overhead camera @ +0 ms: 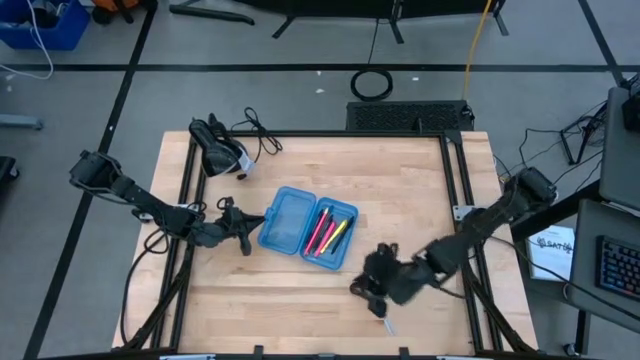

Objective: Pick & place school supplies into a supply box
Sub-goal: Put the scissors into the supply box

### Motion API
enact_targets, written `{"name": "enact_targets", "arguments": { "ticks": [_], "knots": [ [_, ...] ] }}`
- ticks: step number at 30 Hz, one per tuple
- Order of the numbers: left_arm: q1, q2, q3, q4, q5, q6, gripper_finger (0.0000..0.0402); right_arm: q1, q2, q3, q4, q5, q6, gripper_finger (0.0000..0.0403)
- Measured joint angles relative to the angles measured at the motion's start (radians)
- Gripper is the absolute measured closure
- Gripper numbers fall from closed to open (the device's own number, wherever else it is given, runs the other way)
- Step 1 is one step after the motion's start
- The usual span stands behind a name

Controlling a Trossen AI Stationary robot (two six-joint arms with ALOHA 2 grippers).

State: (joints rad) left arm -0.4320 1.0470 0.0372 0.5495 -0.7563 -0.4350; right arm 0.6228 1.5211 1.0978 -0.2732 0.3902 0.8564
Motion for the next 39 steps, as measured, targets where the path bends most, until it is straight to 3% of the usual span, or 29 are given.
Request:
{"name": "enact_targets", "arguments": {
  "ticks": [6,10,21,39],
  "knots": [
    [0.0,0.0,0.0,-0.011,0.0,0.058,0.0371,-0.124,0.114,-0.001,-0.163,-0.272,0.248,0.0245],
    [0.0,0.0,0.0,-0.03,0.0,0.069,0.0371,-0.167,0.173,0.0,-0.158,-0.397,0.285,0.021],
    [0.0,0.0,0.0,-0.101,-0.002,0.074,0.0371,-0.19,0.243,0.003,-0.128,-0.447,0.288,0.0228],
    [0.0,0.0,0.0,-0.103,-0.002,0.059,0.0371,-0.189,0.377,0.006,-0.223,-0.474,0.28,0.0229]
  ]
}}
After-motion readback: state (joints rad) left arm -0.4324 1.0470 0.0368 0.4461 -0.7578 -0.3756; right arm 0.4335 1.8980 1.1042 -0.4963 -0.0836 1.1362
